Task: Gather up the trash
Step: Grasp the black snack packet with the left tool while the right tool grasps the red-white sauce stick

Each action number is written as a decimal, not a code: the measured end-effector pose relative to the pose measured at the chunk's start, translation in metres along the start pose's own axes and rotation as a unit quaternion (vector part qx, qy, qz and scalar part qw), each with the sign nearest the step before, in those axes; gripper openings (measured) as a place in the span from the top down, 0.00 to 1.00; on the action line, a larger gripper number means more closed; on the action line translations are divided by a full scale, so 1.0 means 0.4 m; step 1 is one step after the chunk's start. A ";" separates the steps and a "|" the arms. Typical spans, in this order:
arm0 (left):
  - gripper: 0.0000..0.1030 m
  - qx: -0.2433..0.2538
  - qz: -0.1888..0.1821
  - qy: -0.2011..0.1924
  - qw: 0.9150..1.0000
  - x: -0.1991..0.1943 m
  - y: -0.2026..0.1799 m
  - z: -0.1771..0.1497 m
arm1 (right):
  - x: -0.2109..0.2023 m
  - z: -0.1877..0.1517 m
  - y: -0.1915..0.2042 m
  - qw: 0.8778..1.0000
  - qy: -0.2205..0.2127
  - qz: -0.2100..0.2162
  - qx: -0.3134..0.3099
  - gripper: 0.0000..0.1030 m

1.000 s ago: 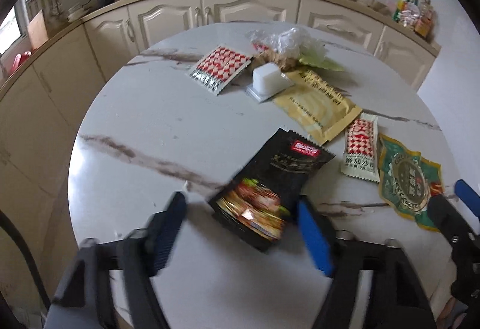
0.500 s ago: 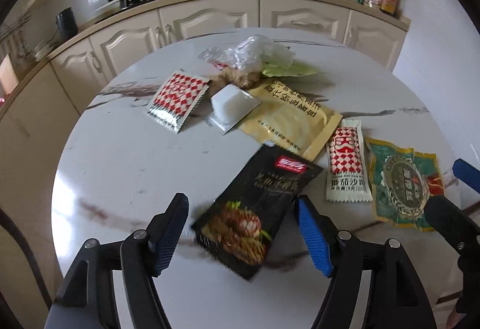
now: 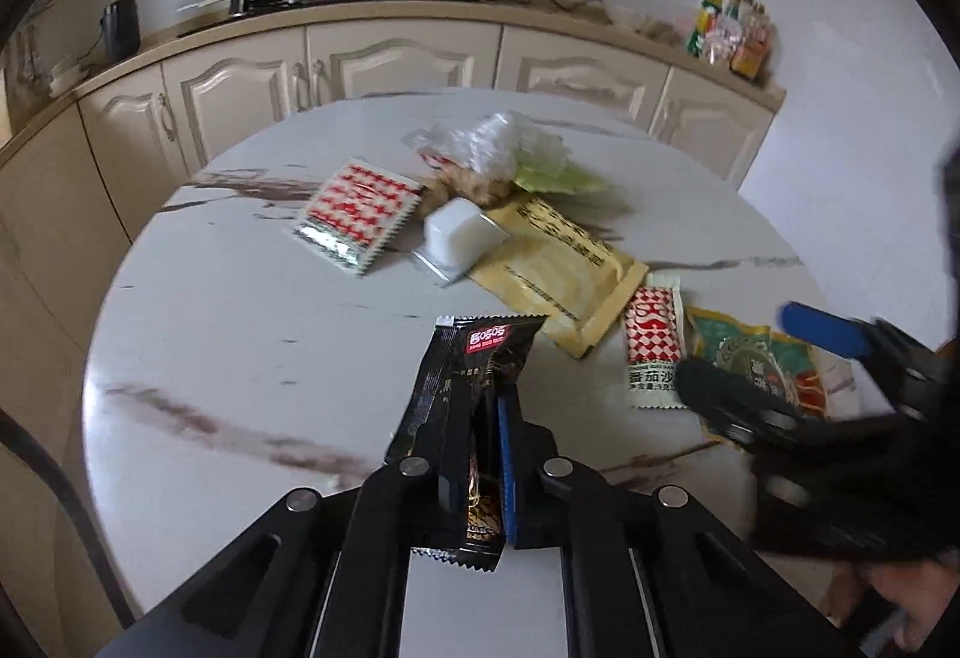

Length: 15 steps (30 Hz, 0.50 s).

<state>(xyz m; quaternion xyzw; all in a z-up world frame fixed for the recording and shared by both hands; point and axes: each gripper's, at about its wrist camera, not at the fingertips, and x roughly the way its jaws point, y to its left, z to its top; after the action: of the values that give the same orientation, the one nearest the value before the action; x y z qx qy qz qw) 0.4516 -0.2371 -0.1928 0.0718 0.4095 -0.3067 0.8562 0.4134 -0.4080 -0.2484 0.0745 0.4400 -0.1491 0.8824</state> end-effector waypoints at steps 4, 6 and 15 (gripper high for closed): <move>0.97 -0.014 -0.003 -0.009 1.000 -0.033 0.037 -0.007 | 0.075 0.033 0.035 0.999 0.033 -0.004 -0.026 0.00; 0.97 -0.024 -0.008 -0.010 1.000 -0.046 0.058 -0.011 | 0.094 0.034 0.043 0.999 0.038 -0.007 -0.034 0.06; 0.97 -0.044 -0.027 -0.021 0.998 -0.100 0.116 -0.012 | 0.105 0.025 0.051 0.998 0.043 0.012 -0.054 0.48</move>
<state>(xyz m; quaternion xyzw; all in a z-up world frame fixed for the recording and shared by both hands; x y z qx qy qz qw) 0.4566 -0.1795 -0.1721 0.0161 0.4064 -0.3128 0.8583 0.4513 -0.3996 -0.2759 0.0389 0.4840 -0.1112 0.8671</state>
